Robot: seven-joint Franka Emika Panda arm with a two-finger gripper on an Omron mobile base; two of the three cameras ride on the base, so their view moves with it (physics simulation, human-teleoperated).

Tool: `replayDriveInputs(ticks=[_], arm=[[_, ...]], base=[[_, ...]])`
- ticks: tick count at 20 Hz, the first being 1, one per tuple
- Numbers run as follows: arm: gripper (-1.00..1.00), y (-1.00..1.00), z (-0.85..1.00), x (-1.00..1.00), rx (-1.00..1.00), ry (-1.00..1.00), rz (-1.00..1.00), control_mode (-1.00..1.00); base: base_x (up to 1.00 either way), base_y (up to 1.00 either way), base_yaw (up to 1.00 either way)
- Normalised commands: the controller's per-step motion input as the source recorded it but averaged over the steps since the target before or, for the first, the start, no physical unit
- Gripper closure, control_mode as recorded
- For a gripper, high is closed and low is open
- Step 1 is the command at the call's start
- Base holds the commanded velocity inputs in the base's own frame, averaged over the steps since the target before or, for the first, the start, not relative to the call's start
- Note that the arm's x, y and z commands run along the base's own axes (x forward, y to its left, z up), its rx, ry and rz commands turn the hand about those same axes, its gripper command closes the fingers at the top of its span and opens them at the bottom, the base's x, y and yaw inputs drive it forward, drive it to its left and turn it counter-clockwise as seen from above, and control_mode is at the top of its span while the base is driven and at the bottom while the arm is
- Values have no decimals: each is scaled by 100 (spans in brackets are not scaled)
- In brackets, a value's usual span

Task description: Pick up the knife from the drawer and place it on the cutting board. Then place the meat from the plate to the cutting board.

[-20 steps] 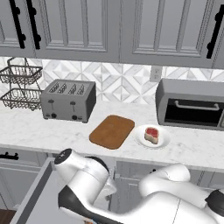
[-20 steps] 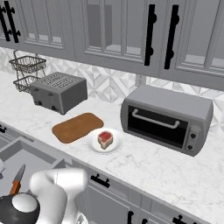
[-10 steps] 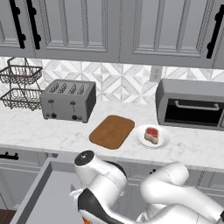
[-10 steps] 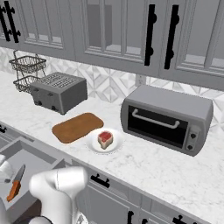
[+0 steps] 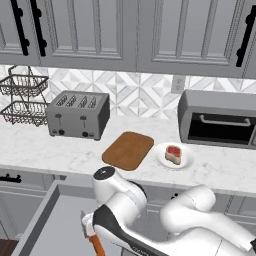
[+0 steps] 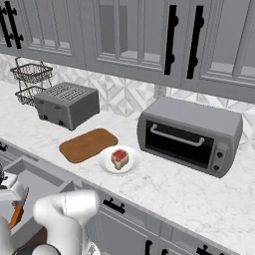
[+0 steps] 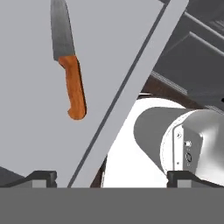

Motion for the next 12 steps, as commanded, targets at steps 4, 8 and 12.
replayDriveInputs(ticks=[4,8,12], arm=[[-100,32,-15,2,0,5,20,-100],[-100,17,-19,2,0,2,17,-100],[-100,0,-22,12,1,1,8,-100]], base=[[0,0,0],[0,0,0],[0,0,0]])
